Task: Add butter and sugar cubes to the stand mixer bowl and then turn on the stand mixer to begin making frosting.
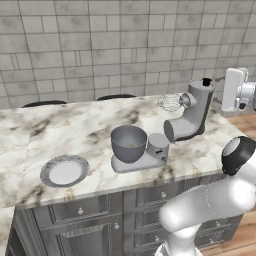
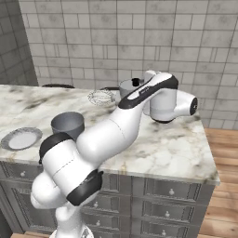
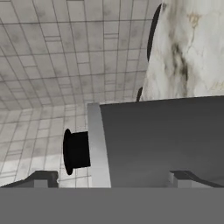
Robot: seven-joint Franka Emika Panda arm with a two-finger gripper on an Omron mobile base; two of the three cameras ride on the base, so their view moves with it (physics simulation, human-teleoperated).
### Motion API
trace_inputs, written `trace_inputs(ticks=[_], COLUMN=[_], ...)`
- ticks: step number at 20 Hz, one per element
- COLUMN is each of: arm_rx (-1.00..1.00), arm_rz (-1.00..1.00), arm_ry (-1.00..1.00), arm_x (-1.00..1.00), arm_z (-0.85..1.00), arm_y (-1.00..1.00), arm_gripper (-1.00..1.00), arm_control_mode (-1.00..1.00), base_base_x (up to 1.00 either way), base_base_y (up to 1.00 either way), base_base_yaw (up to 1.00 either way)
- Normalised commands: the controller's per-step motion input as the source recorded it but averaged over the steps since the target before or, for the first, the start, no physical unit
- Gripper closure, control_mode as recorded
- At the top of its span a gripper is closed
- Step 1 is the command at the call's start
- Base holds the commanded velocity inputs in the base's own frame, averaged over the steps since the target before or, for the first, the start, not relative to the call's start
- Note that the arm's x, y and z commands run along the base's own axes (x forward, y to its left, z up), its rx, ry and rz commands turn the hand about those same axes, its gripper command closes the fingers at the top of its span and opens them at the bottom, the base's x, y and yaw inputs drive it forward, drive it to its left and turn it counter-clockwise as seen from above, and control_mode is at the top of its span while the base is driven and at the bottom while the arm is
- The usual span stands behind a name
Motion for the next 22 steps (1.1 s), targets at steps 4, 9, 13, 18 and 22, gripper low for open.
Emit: trace_inputs(ticks=[4, 9, 13, 18, 22], arm_rx=[0.00, 0.00, 0.00, 0.00, 0.00], arm_rz=[0.00, 0.00, 0.00, 0.00, 0.00], arm_ry=[0.00, 0.00, 0.00, -0.01, -0.04], arm_x=[0.38, 0.09, -0.12, -0.16, -0.34], arm_z=[-0.18, -0.18, -0.19, -0.10, 0.00], arm_y=[-0.03, 0.05, 0.43, 0.67, 0.96], arm_gripper=[-1.00, -1.00, -1.00, -1.00, -1.00], arm_control_mode=[-1.00, -1.00, -1.00, -1.00, -1.00], base_base_x=[0.00, 0.00, 0.00, 0.00, 0.00], base_base_y=[0.00, 0.00, 0.00, 0.00, 0.00], base_base_yaw=[0.00, 0.00, 0.00, 0.00, 0.00])
